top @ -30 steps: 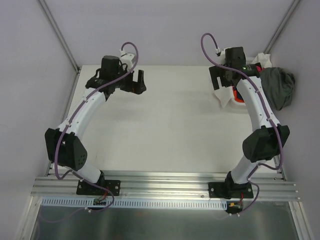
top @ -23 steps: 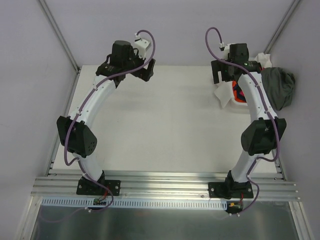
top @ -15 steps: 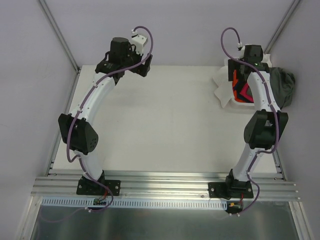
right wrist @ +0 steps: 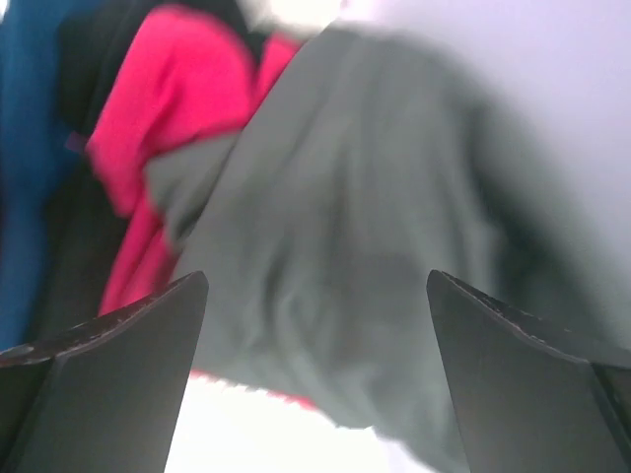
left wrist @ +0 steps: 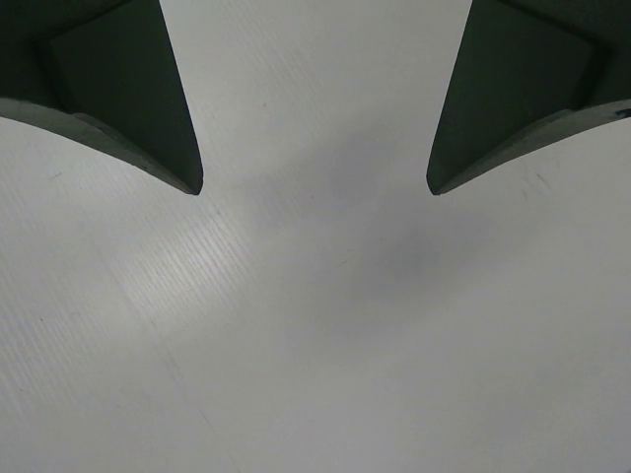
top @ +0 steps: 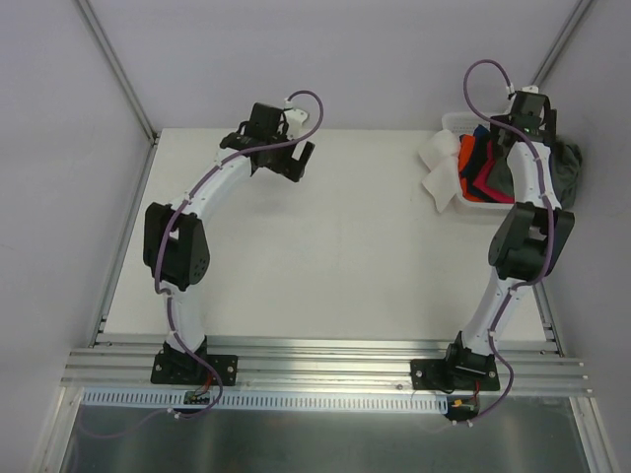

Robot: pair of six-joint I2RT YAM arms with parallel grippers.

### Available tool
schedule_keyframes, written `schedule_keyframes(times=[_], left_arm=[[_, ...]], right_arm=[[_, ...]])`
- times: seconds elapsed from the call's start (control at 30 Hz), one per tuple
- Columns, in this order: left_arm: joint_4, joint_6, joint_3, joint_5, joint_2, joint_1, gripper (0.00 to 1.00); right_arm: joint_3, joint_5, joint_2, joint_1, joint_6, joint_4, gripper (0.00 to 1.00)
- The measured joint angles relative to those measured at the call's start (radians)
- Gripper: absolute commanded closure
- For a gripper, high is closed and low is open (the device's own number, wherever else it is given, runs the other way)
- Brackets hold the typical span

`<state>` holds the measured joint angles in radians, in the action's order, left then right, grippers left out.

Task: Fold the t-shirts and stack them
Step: Grab crumpled tshirt from bin with the right arm

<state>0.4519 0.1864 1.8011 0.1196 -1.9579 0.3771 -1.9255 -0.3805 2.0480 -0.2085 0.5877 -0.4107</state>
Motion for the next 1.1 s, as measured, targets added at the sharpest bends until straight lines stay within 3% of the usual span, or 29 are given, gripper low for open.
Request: schedule_keyframes(times=[0.33,0.4,0.43,0.47,0.53,0.8,0.93,1.1], left_arm=[[0.003,-0.011,0.0,-0.027,-0.018,0.029,0.01],[0.003,-0.013,0.0,-0.028,-0.018,0.029,0.01],[0.003,-0.014,0.0,-0.028,-0.018,0.029,0.01],[0.002,-0.014,0.0,-0.028,-0.018,0.029,0.01],[0.003,-0.015,0.0,-0.029,-0.018,0.029,0.02],[-0.002,-0.022,-0.05,-0.05,-0.016,0.029,0.02],[0.008,-0.034,-0.072,-0.077,-0.016,0.027,0.07],[0.001,-0.067,-0.072,-0.081,-0.011,0.005,0.05]], right_arm=[[0.033,-0.161,0.067,-0.001,0.128,0.133,0.08],[0.077,-0.182,0.077,-0.003,0.14,0.138,0.22],[0.098,-0.189,0.078,-0.003,0.146,0.137,0.48],[0.111,-0.195,0.079,-0.005,0.153,0.136,0.62],[0.12,-0.206,0.079,-0.006,0.151,0.137,0.79],[0.119,-0.214,0.036,0.043,0.135,0.111,0.8],[0.118,-0.211,-0.048,0.167,0.156,0.109,0.82],[0.069,-0.168,-0.151,0.36,0.159,0.101,0.83]])
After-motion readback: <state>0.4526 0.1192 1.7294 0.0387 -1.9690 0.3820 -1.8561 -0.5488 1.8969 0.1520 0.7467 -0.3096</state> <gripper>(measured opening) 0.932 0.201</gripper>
